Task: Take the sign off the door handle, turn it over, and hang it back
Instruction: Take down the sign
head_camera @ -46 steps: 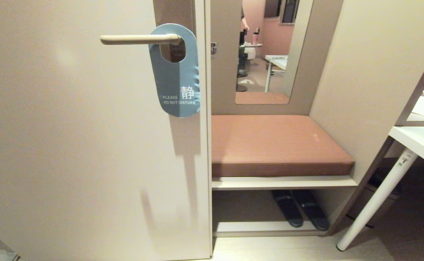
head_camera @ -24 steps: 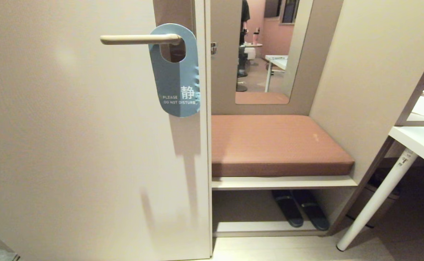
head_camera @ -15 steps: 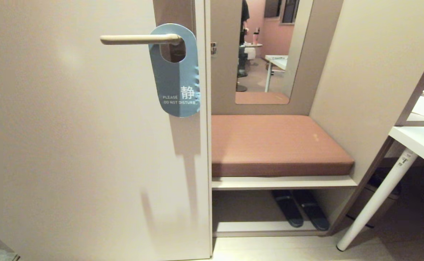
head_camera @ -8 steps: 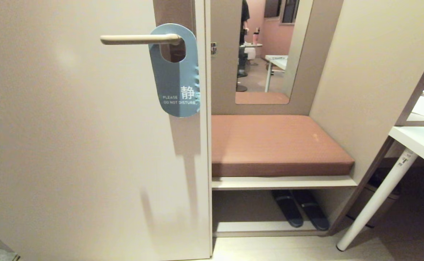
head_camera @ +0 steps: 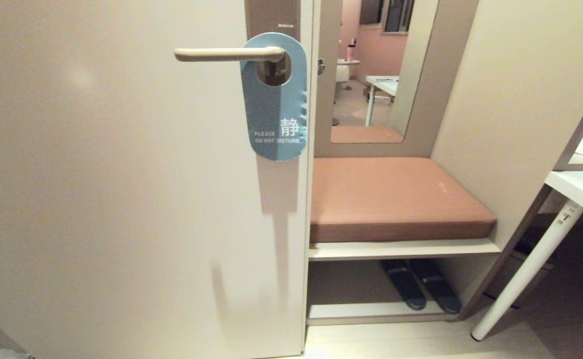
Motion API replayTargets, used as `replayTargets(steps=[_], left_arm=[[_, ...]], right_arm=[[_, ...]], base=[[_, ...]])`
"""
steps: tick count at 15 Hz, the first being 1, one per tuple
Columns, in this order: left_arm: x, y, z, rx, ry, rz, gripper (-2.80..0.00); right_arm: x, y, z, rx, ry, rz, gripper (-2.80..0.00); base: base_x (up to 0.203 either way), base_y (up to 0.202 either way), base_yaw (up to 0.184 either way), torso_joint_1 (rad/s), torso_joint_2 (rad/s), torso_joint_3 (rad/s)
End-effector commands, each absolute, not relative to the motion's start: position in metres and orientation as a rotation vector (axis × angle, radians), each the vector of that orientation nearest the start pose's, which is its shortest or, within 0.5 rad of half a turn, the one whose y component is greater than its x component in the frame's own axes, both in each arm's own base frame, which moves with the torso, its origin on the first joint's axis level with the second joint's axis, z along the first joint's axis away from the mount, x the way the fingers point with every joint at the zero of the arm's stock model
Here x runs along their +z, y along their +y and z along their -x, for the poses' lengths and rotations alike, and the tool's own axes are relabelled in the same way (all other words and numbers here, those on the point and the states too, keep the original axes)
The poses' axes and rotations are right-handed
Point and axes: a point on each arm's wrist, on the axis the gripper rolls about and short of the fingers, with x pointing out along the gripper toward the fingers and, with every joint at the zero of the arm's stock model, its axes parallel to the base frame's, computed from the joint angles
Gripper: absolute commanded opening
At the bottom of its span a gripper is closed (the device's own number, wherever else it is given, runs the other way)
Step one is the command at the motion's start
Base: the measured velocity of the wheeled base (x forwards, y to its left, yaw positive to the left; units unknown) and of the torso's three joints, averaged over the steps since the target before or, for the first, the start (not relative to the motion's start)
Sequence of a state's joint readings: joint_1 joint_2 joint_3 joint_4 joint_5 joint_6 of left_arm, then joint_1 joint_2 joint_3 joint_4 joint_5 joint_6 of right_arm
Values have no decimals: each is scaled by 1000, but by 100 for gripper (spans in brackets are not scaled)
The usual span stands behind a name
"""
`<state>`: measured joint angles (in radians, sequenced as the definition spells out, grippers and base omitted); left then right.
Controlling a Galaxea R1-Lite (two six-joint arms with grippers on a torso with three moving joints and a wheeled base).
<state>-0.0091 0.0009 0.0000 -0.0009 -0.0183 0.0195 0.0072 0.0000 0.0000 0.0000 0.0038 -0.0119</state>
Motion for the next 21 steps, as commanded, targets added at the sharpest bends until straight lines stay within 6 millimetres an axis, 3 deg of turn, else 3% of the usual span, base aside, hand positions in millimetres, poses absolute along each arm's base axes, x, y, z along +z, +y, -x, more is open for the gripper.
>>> replayTargets(steps=[1, 4, 21], left_arm=[[76, 0, 23, -28, 1, -20, -280], [76, 0, 23, -28, 1, -21, -280], [76, 0, 23, -28, 1, -20, -280]], right_arm=[[76, 0, 23, 11, 1, 11, -280], [76, 0, 23, 11, 1, 9, -280], [78, 0, 24, 19, -3, 32, -280]], base=[[0, 191, -6, -1, 2, 8], [0, 145, 1, 2, 4, 2], [0, 0, 0, 0, 0, 0]])
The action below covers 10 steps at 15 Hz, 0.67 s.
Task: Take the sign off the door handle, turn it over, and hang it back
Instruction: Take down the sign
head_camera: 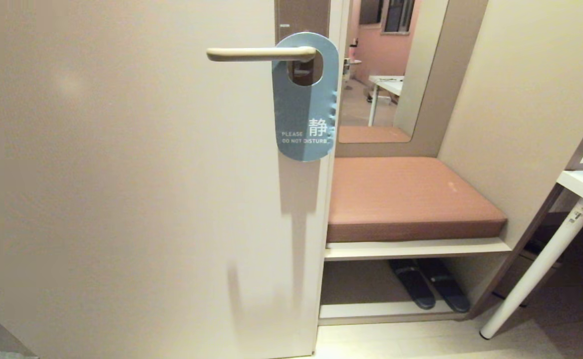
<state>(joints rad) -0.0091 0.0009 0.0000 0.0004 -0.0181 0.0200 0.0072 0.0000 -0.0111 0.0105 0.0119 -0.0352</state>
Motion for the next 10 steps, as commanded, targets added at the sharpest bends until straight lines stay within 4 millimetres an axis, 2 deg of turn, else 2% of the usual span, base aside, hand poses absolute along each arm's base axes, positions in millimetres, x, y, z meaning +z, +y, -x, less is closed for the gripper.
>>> replayTargets(steps=[1, 6, 8, 10], left_arm=[[76, 0, 23, -28, 1, -20, -280], [76, 0, 23, -28, 1, -20, -280], [76, 0, 23, -28, 1, -20, -280], [76, 0, 23, -28, 1, -20, -280]], right_arm=[[79, 0, 24, 23, -6, 46, -280], [119, 3, 20, 137, 4, 43, -280], [149, 3, 12, 139, 18, 37, -280], [180, 3, -4, 120, 53, 35, -280]], base=[[0, 0, 0, 0, 0, 0], [0, 0, 0, 0, 0, 0], [0, 0, 0, 0, 0, 0], [0, 0, 0, 0, 0, 0]])
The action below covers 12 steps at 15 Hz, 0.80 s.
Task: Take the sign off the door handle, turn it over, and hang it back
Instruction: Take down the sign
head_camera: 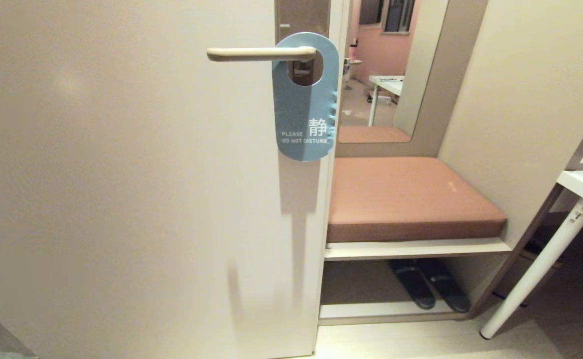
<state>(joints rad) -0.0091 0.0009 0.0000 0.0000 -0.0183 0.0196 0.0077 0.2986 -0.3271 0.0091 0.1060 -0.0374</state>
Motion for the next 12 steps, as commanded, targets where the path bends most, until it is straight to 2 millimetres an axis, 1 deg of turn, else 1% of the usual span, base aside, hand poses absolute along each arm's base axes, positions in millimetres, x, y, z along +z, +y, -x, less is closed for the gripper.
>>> replayTargets(steps=[1, 4, 5, 7, 8, 10, 12], left_arm=[[76, 0, 23, -28, 1, -20, -280], [76, 0, 23, -28, 1, -20, -280], [76, 0, 23, -28, 1, -20, -280], [76, 0, 23, -28, 1, -20, -280], [76, 0, 23, -28, 1, -20, -280], [76, 0, 23, -28, 1, -20, -280], [76, 0, 23, -27, 1, -20, -280]], right_arm=[[198, 2, -15, 91, 62, 36, -280], [256, 1, -46, 17, 35, 38, -280], [266, 0, -56, 6, 43, 39, -280], [279, 0, -80, -4, 76, 37, -280], [283, 0, -96, -5, 102, 36, -280], [287, 0, -130, -13, 150, 28, -280], [286, -3, -171, -29, 179, 11, -280]], base=[[0, 0, 0, 0, 0, 0], [0, 0, 0, 0, 0, 0], [0, 0, 0, 0, 0, 0], [0, 0, 0, 0, 0, 0], [0, 0, 0, 0, 0, 0], [0, 0, 0, 0, 0, 0], [0, 0, 0, 0, 0, 0]])
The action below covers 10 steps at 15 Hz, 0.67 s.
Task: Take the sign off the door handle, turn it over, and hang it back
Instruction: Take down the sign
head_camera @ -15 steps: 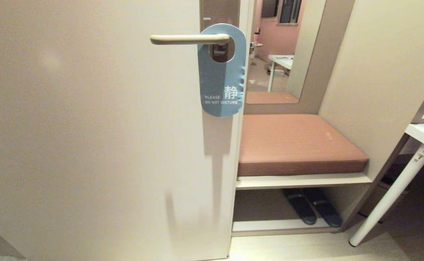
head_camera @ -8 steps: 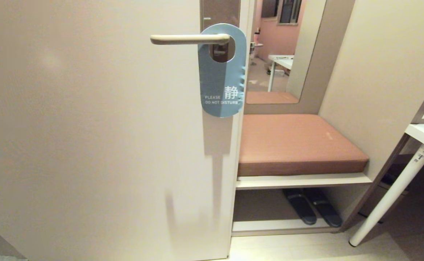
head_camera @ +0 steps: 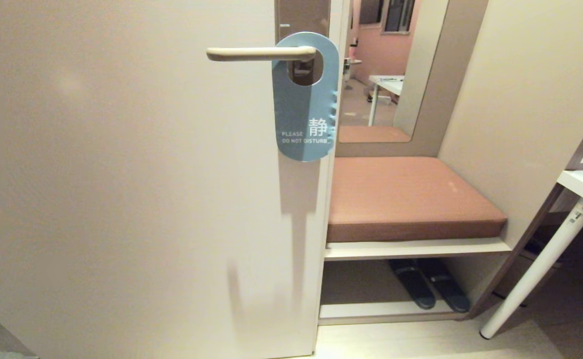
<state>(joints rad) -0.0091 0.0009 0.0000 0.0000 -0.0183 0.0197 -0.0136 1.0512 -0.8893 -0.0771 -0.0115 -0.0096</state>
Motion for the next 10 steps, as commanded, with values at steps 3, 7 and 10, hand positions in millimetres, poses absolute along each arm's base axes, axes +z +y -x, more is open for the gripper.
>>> replayTargets(steps=[3, 7, 10], left_arm=[[76, 0, 23, -28, 1, -20, -280], [76, 0, 23, -28, 1, -20, -280], [76, 0, 23, -28, 1, -20, -280]], right_arm=[[279, -8, -232, -18, 135, -1, -280], [290, -3, -267, 343, 6, -1, -280], [292, 2, -277, 653, -55, 20, -280]], base=[[0, 0, 0, 0, 0, 0], [0, 0, 0, 0, 0, 0], [0, 0, 0, 0, 0, 0]])
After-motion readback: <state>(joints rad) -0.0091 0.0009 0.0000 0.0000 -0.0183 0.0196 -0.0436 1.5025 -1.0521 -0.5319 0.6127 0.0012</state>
